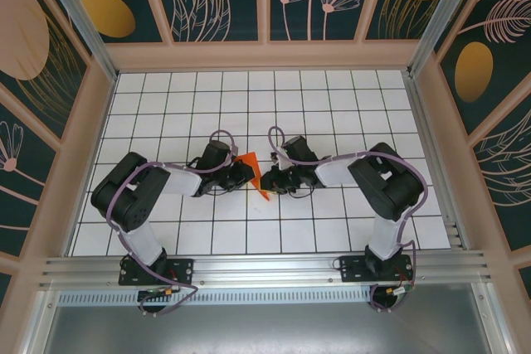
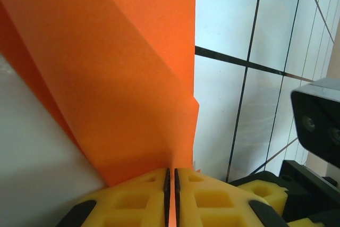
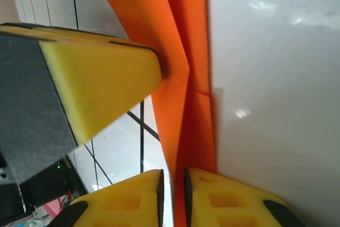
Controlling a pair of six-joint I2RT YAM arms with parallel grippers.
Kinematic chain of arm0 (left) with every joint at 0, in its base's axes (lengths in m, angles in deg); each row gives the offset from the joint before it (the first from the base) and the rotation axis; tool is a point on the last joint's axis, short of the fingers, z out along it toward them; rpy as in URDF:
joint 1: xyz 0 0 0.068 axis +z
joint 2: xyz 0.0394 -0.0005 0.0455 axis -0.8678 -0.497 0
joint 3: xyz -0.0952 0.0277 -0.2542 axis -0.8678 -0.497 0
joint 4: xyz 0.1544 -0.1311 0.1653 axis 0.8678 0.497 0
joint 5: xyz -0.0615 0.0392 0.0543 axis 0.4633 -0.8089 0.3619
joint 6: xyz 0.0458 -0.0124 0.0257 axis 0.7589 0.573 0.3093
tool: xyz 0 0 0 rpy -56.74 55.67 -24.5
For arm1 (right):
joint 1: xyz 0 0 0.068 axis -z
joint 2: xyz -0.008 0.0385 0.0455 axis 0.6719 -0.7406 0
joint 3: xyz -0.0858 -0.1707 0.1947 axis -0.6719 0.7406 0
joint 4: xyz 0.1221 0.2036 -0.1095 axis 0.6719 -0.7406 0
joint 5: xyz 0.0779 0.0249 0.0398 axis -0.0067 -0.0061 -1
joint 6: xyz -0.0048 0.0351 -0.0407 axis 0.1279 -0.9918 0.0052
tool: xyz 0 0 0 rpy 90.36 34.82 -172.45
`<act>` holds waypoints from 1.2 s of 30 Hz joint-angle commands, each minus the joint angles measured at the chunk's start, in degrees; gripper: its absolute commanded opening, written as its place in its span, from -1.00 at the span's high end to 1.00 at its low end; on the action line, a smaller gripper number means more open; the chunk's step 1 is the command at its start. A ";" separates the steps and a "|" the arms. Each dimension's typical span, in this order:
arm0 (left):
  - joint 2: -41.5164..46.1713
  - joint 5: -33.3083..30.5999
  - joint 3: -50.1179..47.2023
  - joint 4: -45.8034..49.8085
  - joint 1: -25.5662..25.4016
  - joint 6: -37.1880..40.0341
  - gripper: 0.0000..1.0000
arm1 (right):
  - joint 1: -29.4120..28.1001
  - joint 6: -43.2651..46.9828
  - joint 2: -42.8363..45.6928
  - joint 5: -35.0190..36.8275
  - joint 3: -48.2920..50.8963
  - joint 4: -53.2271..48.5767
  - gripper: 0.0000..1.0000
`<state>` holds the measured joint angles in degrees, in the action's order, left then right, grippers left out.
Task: Fold a paper plane with a square sheet of paper (pick it up from the middle)
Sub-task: Fold the wing for the fifth time at the center of the table.
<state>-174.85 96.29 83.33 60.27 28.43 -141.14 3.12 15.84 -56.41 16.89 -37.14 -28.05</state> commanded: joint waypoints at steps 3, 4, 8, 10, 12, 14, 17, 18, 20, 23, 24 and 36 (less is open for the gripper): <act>-2.55 -5.63 -0.85 5.88 -0.31 2.00 0.69 | 0.03 0.61 4.00 1.32 2.91 -2.93 0.56; -2.41 -5.59 -0.94 5.66 -0.28 1.99 0.69 | -0.01 0.28 4.47 1.31 3.65 -2.55 0.56; -2.38 -5.54 -1.04 5.40 -0.31 2.00 0.69 | -0.02 0.07 3.79 1.53 4.34 -2.11 0.65; -2.34 -5.46 -1.05 5.29 -0.31 1.91 0.69 | -0.11 0.37 2.54 2.38 4.12 -2.53 0.70; -2.27 -5.54 -1.09 5.29 -0.29 1.83 0.69 | -0.19 0.66 1.07 2.99 3.74 -3.07 0.72; -2.30 -5.54 -1.05 5.31 -0.24 1.77 0.69 | -0.26 0.86 0.08 3.30 3.34 -3.50 0.73; -2.30 -5.64 -1.05 5.48 -0.27 1.85 0.69 | -0.20 1.10 2.52 4.48 2.69 -4.24 0.72; -2.26 -5.63 -1.09 5.48 -0.29 1.89 0.69 | -0.20 1.27 4.15 5.33 2.42 -4.68 0.70; -2.23 -5.63 -1.06 5.44 -0.31 1.75 0.69 | -0.11 1.94 7.60 8.29 1.70 -6.46 0.62; -2.44 -5.46 -0.89 5.42 -0.30 1.78 0.69 | -0.19 3.32 10.37 10.36 0.71 -7.90 0.55; -2.43 -5.46 -0.83 5.34 -0.27 1.78 0.69 | -0.40 3.78 10.31 10.38 0.31 -8.16 0.55; -2.55 -5.20 -0.61 5.52 -0.27 1.78 0.70 | -4.03 7.00 0.27 6.07 -7.01 -8.37 0.80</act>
<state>-174.81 96.10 83.33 60.29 28.37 -141.14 -0.90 21.28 -53.76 23.67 -42.69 -34.52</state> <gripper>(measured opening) 0.151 0.104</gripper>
